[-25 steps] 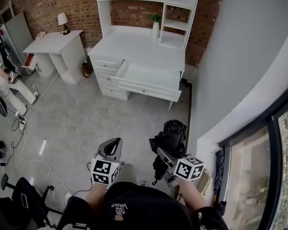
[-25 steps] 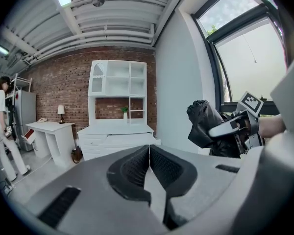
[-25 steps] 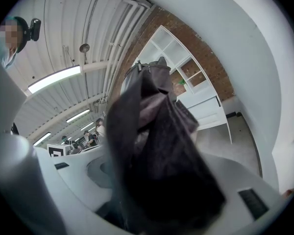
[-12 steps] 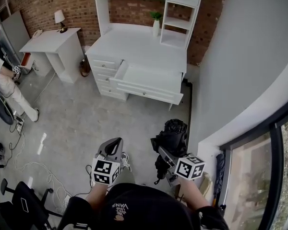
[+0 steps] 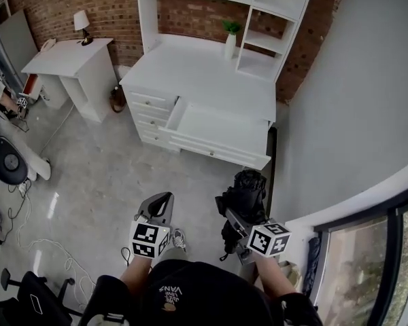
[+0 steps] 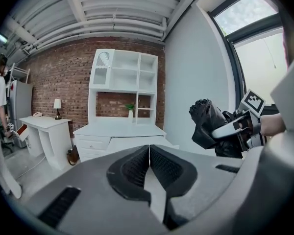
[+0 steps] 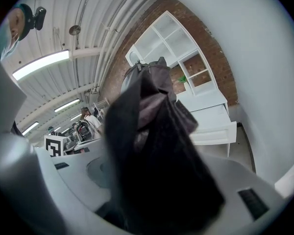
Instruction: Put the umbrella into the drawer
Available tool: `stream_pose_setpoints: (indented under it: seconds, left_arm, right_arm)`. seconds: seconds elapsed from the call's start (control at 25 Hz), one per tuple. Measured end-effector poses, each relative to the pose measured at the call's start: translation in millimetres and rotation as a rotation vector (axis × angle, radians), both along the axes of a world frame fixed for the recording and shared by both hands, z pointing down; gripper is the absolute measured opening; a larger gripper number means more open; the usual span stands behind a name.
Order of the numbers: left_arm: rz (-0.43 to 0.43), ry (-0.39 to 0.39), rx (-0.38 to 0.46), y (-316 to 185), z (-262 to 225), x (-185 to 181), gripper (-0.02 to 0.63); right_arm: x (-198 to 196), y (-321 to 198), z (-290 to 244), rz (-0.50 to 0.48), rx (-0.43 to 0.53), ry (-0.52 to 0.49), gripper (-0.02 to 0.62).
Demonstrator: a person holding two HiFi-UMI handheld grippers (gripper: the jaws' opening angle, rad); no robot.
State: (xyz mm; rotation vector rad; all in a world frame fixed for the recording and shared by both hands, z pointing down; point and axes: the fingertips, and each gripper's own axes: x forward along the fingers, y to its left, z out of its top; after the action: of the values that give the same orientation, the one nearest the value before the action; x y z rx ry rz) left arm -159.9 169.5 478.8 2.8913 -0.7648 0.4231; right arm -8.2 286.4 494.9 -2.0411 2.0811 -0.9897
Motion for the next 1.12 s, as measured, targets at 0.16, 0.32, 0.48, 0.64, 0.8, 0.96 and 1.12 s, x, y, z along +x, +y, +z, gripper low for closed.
stream_pose_setpoints:
  seconds: [0.16,0.32,0.48,0.64,0.8,0.96,1.12]
  left_arm:
    - [0.005,0.001,0.004,-57,-5,7,0.011]
    - [0.004,-0.002,0.002,-109,-5,11,0.011]
    - [0.011,-0.004,0.006,-151,-6,15,0.011]
    - [0.018,-0.007,0.01,-182,-5,20,0.011]
    - [0.006,-0.004,0.007,-202,-4,25,0.011]
    - [-0.022,-0.01,-0.006,-213,1,33,0.011]
    - [-0.083,-0.012,-0.011,-233,6,41,0.011]
  right_arm:
    - [9,-55,-3,0.008,-0.006,0.012,0.242]
    - [14,-106,-3,0.011,-0.004,0.013,0.242]
    - [21,-148,-4,0.016,-0.001,0.026,0.242]
    - [30,-181,-2,0.023,-0.001,0.031,0.242]
    - [39,-205,-2,0.011,-0.006,0.037,0.242]
    - [56,-228,-2,-0.02,-0.01,0.053,0.242]
    - [80,-258,3,-0.071,-0.02,0.082,0.242]
